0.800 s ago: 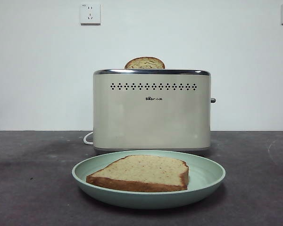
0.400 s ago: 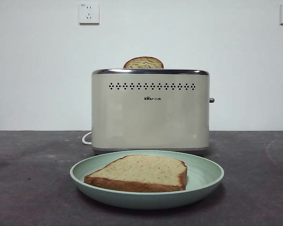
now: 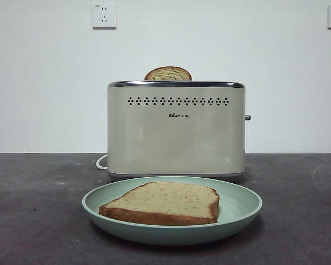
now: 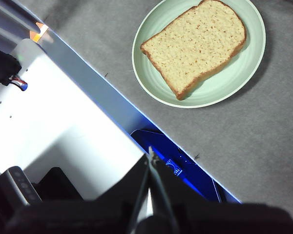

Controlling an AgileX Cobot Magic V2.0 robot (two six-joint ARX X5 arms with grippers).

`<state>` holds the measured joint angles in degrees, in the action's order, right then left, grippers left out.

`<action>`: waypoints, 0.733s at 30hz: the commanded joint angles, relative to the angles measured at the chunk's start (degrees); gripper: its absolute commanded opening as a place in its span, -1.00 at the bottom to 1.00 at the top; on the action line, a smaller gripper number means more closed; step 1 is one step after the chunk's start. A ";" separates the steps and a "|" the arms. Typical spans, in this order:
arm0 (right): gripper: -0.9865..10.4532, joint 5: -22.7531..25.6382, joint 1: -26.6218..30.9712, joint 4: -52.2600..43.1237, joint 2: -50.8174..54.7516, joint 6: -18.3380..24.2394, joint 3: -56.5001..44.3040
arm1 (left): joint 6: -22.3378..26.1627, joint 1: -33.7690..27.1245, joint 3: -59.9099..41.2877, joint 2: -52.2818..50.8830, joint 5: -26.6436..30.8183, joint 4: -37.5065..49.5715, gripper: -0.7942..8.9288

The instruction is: Take the bread from the toaster,put the bread on the plate,put the plate on the table

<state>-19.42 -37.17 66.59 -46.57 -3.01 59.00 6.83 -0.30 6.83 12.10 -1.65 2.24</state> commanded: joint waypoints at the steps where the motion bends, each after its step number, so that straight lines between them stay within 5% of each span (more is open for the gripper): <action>1: -0.83 0.11 -0.07 -0.07 0.13 0.07 -0.07 | -1.33 -0.22 -3.54 -2.95 0.13 0.63 -0.84; 10: -0.83 0.11 -0.07 -0.07 0.13 0.07 -0.07 | -2.89 -0.22 -6.64 -12.17 1.57 -13.51 -0.84; 16: -0.83 0.09 -0.07 -0.07 0.24 0.07 -0.07 | -8.83 -0.24 -6.64 -11.98 1.38 -12.87 -0.84; 22: -0.83 0.22 -0.07 -0.07 0.24 0.07 -0.07 | -8.74 -0.22 -6.64 -11.98 1.40 -12.61 -0.84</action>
<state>-19.35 -37.17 66.63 -46.48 -3.01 59.00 -1.17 -0.34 0.89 0.27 -0.21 -10.70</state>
